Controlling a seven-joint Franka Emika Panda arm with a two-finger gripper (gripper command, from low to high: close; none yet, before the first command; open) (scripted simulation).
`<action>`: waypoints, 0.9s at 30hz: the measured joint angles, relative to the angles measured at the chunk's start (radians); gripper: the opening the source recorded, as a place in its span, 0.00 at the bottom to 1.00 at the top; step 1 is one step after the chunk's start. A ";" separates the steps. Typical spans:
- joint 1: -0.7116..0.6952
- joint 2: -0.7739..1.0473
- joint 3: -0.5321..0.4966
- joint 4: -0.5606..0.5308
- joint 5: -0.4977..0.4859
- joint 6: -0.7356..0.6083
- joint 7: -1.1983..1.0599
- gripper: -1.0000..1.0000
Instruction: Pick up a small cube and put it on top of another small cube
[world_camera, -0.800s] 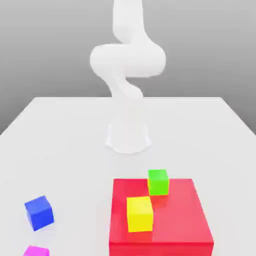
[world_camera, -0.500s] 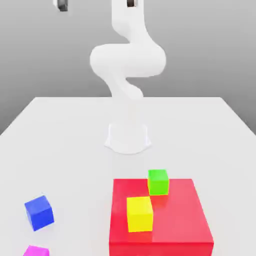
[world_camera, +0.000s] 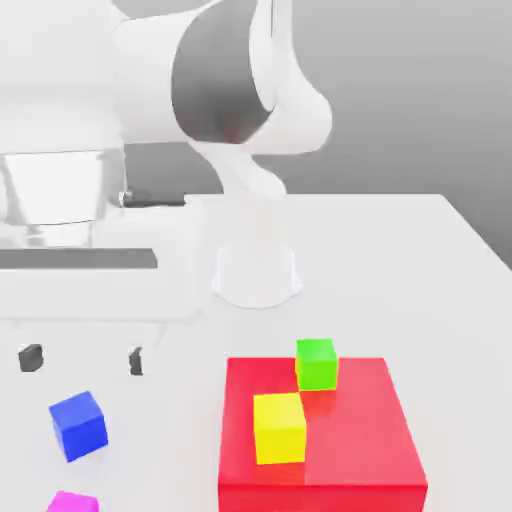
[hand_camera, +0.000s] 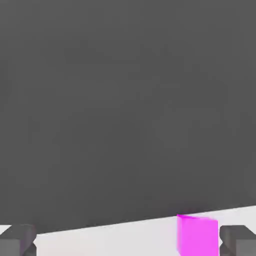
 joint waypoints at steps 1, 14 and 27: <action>-0.006 0.036 -0.003 0.004 0.003 0.009 -0.007 0.50; -0.096 0.417 0.026 0.063 0.051 0.177 -0.079 0.00; -0.061 0.162 -0.079 -0.095 -0.016 0.076 0.026 0.00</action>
